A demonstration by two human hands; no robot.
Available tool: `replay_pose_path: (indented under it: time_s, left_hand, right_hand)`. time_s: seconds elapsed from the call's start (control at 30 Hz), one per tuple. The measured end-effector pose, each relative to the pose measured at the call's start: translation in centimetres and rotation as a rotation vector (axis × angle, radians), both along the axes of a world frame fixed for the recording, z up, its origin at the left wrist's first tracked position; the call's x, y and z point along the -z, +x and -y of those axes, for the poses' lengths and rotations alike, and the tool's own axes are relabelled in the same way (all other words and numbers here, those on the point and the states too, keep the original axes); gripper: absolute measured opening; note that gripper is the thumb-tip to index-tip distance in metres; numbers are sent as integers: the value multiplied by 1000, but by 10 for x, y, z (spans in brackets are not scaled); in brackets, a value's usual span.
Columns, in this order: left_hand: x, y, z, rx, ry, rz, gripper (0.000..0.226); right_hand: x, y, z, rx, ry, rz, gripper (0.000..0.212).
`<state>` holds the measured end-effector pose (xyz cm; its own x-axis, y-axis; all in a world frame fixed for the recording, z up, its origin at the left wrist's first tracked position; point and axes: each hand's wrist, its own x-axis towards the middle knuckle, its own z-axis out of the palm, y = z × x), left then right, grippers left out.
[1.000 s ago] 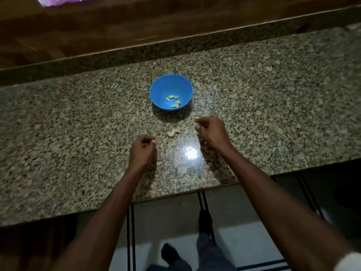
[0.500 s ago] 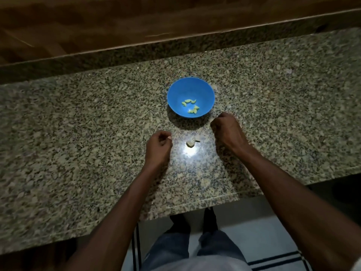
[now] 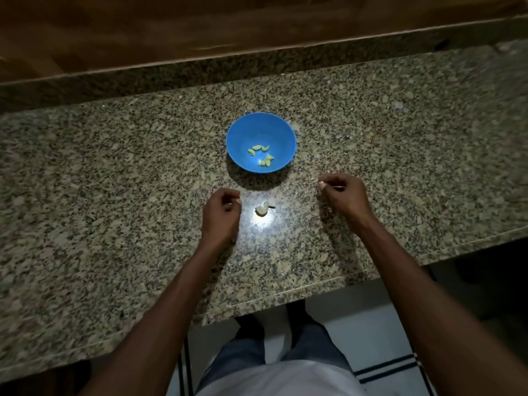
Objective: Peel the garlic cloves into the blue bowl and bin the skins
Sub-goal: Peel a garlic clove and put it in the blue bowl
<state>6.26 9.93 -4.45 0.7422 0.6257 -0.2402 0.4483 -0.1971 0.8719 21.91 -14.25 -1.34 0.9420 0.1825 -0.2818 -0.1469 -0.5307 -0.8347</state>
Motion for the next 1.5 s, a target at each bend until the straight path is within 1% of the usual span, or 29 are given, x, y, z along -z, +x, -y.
replay_pose_path:
  time_s: [0.17, 0.27, 0.37, 0.5, 0.57, 0.63, 0.7, 0.8, 0.97, 1.07, 1.17, 1.23, 1.33, 1.4, 1.5]
  left_hand:
    - [-1, 3, 14, 14, 137, -17, 21]
    - [1, -1, 21, 6, 201, -43, 22]
    - [4, -3, 26, -23, 229, -73, 25]
    - [4, -3, 34, -44, 259, -104, 26]
    - [4, -2, 36, -48, 258, -118, 27]
    - [4, -1, 39, -49, 267, -126, 28]
    - [4, -1, 41, -63, 259, -123, 28]
    - [2, 1, 47, -90, 246, -137, 28]
    - [2, 5, 57, -118, 218, -77, 24]
    - [3, 7, 63, -105, 224, -57, 34]
    - [2, 8, 67, -20, 289, -35, 42]
    - [1, 9, 66, 2, 349, -35, 38]
    - [2, 11, 66, -18, 403, -37, 24]
    - [3, 9, 67, -55, 377, -51, 15]
    - [-2, 4, 71, -95, 263, -48, 15]
  right_hand:
    - [6, -10, -1, -189, 23, -56, 9]
    - [8, -9, 2, -267, 54, -48, 9]
    - [4, -5, 9, -287, 114, -78, 11]
    - [-13, 13, 11, -308, 174, -43, 17]
    - [-20, 23, 9, -304, 227, -69, 20]
    - [-27, 32, 6, -308, 277, -97, 21]
    - [-32, 42, 1, -340, 293, -86, 20]
    - [-42, 55, -11, -408, 287, -39, 18]
    - [-56, 72, -45, -467, 248, 41, 19]
    - [-60, 77, -70, -483, 183, 113, 14]
    - [-62, 78, -90, -531, 150, 144, 12]
    - [-60, 79, -97, -554, 132, 135, 13]
    - [-57, 79, -93, -550, 153, 99, 16]
    - [-58, 75, -80, -514, 223, 75, 16]
    - [-56, 58, -49, -454, 323, 13, 12]
